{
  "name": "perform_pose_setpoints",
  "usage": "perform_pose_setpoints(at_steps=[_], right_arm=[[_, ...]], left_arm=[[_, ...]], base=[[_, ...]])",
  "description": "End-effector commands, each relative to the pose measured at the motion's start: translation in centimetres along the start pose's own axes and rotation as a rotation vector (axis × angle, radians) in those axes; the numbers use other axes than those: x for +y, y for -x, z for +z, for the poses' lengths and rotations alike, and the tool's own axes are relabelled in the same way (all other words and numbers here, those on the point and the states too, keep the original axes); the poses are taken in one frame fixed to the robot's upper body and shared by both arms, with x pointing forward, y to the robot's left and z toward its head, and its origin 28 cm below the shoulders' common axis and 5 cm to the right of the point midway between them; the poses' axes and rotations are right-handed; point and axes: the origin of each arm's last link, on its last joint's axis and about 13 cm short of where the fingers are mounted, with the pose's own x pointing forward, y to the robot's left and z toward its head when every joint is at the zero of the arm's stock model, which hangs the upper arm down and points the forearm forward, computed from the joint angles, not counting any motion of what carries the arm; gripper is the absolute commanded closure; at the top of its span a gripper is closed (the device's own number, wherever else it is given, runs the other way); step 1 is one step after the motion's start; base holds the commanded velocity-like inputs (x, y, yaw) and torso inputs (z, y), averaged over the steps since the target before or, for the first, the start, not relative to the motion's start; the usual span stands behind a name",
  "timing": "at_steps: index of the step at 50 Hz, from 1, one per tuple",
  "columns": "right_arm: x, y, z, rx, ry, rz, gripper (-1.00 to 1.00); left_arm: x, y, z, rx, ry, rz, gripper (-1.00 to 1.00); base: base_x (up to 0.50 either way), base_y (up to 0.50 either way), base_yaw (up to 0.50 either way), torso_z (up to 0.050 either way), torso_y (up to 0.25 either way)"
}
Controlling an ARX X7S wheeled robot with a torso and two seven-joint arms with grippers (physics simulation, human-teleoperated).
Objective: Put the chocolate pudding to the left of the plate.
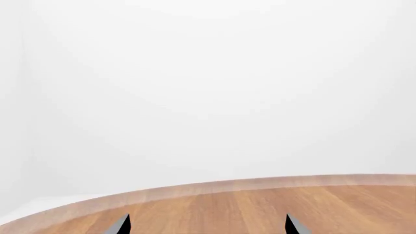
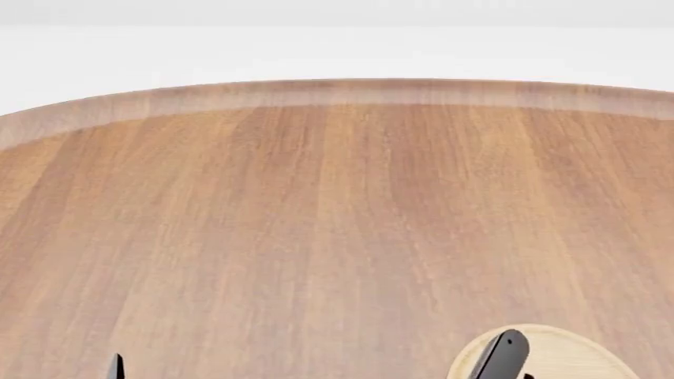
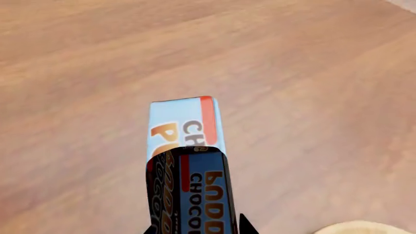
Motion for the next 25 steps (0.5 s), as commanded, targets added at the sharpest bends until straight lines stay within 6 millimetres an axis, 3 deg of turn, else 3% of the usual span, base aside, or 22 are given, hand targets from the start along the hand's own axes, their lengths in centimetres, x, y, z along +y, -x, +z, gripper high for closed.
perform_pose_setpoints(at_steps=[1, 25], right_arm=[[-0.9, 0.1, 1.0, -0.036, 0.019, -0.026, 1.00], [-4.0, -1.3, 2.6, -0.065, -0.013, -0.093, 1.00]], left_arm=[[0.0, 0.0, 0.0, 0.000, 0.003, 0.000, -1.00], [0.1, -0.1, 0.1, -0.002, 0.000, 0.001, -1.00]], base=[[0.00, 0.00, 0.00, 0.000, 0.000], [0.00, 0.00, 0.00, 0.000, 0.000]])
